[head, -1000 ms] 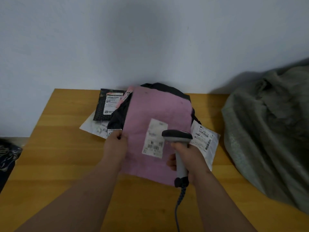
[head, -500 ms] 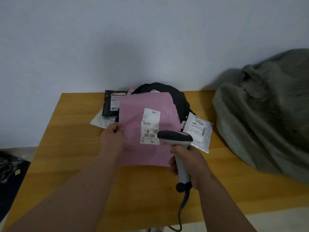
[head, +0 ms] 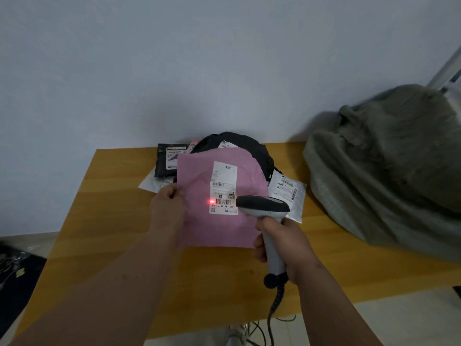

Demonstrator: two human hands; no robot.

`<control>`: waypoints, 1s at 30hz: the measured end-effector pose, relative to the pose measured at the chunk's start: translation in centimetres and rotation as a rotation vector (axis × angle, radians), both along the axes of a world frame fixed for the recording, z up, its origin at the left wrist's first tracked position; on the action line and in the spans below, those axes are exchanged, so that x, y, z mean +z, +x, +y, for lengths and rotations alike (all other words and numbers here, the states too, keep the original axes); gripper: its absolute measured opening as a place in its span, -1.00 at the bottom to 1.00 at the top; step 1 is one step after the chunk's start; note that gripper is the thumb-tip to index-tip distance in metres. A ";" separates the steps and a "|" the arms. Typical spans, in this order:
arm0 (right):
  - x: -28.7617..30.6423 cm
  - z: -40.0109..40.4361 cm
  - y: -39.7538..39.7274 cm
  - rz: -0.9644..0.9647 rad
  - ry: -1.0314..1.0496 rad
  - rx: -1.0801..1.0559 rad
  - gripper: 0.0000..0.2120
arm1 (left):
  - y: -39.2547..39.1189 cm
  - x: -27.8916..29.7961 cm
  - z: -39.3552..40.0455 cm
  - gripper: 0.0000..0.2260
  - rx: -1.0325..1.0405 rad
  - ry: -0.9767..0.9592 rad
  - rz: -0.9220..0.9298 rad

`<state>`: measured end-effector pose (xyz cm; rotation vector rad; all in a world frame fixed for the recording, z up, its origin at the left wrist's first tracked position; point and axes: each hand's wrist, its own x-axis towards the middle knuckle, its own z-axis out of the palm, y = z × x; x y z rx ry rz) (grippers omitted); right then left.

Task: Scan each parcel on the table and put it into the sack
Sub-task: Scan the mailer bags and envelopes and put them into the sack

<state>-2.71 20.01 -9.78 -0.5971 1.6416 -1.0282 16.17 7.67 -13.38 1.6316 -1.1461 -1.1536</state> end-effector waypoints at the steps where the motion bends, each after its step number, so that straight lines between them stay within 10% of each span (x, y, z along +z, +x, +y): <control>1: 0.1 0.3 0.1 0.005 -0.003 0.000 -0.87 | 0.0 0.2 0.3 -0.84 -0.003 0.000 0.006; 30: 10.9 6.7 -7.3 0.111 -0.451 -0.317 -0.92 | -10.1 16.6 6.9 -0.72 -0.010 -0.579 -0.015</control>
